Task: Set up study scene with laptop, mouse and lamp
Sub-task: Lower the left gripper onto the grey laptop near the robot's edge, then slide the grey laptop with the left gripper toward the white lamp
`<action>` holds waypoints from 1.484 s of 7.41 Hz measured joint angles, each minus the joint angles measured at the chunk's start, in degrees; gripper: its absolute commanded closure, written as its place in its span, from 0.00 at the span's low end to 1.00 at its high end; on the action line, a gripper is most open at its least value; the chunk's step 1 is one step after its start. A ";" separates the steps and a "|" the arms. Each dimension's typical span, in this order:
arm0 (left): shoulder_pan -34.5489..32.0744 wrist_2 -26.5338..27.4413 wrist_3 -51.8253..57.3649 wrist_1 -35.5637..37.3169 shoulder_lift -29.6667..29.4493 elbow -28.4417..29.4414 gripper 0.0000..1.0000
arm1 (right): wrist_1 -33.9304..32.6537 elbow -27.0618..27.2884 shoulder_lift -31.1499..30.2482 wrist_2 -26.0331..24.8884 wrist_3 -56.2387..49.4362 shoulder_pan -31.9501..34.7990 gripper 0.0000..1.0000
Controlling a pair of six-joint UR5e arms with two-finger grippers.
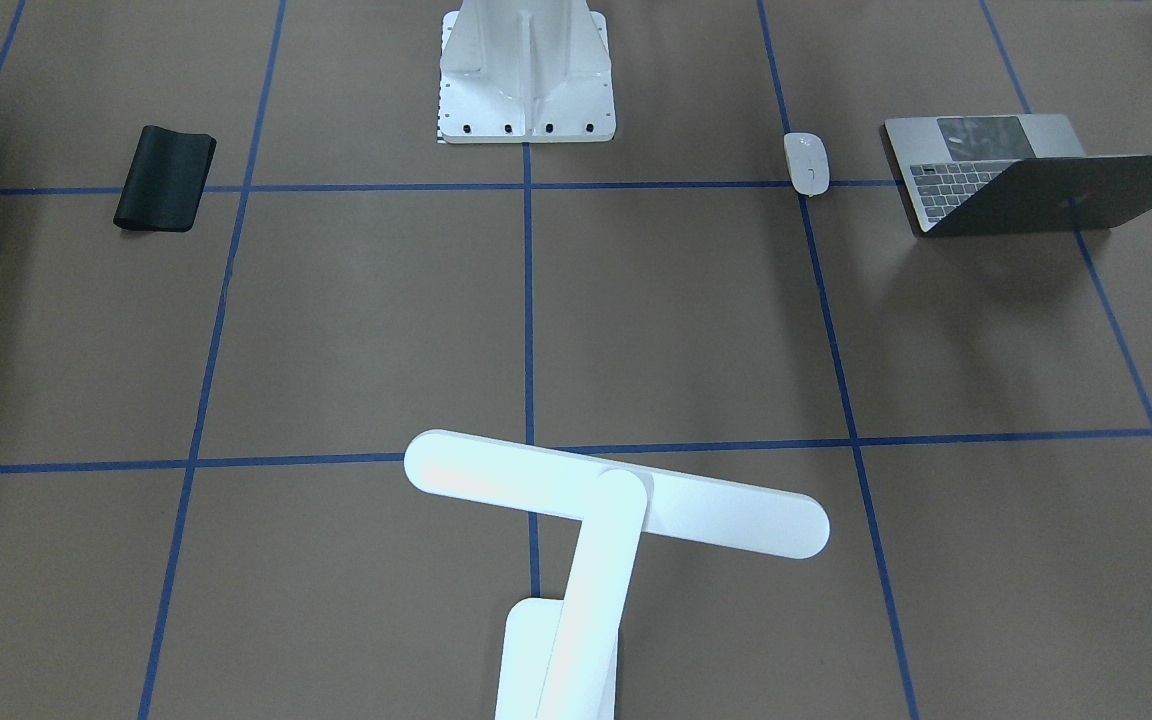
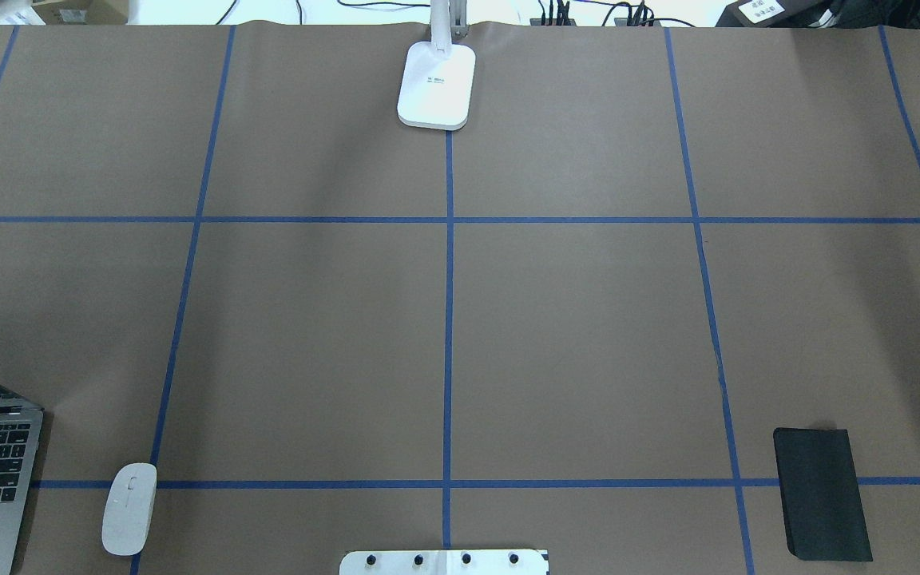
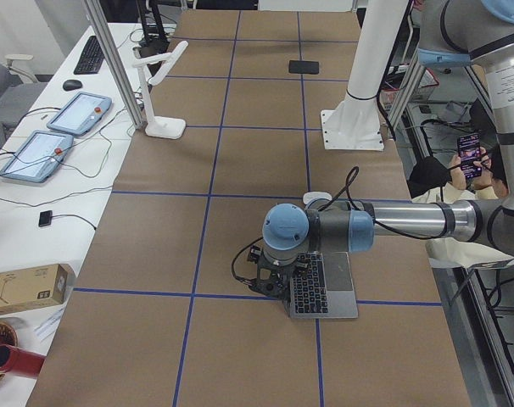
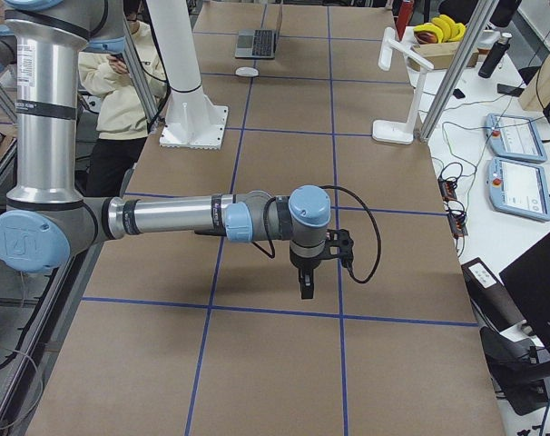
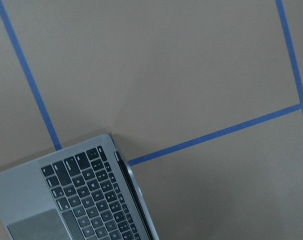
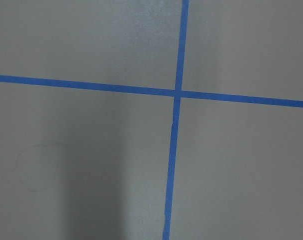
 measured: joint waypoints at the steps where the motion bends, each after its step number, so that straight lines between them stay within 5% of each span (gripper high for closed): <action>1: 3.40 -0.44 -7.08 -3.97 0.06 -0.08 0.00 | 0.00 0.31 -0.15 0.14 0.01 0.00 0.00; 5: 13.12 -0.43 -20.03 -13.19 1.59 -0.17 0.00 | 0.00 1.16 -0.64 1.23 0.02 0.00 0.00; 6: 14.11 -0.27 -20.56 -14.66 2.93 -0.15 0.19 | 0.00 1.48 -0.78 1.37 0.02 0.00 0.00; 7: 14.78 -0.20 -21.73 -15.98 3.91 -0.13 0.84 | 0.00 1.77 -0.84 1.45 0.01 0.00 0.00; 8: 15.13 -0.19 -23.68 -17.01 4.35 -0.09 1.00 | 0.00 1.91 -0.87 1.50 -0.05 0.00 0.00; 11: 15.26 -0.62 -25.97 -18.62 3.73 0.21 1.00 | 0.06 2.21 -1.14 1.45 -0.22 0.02 0.00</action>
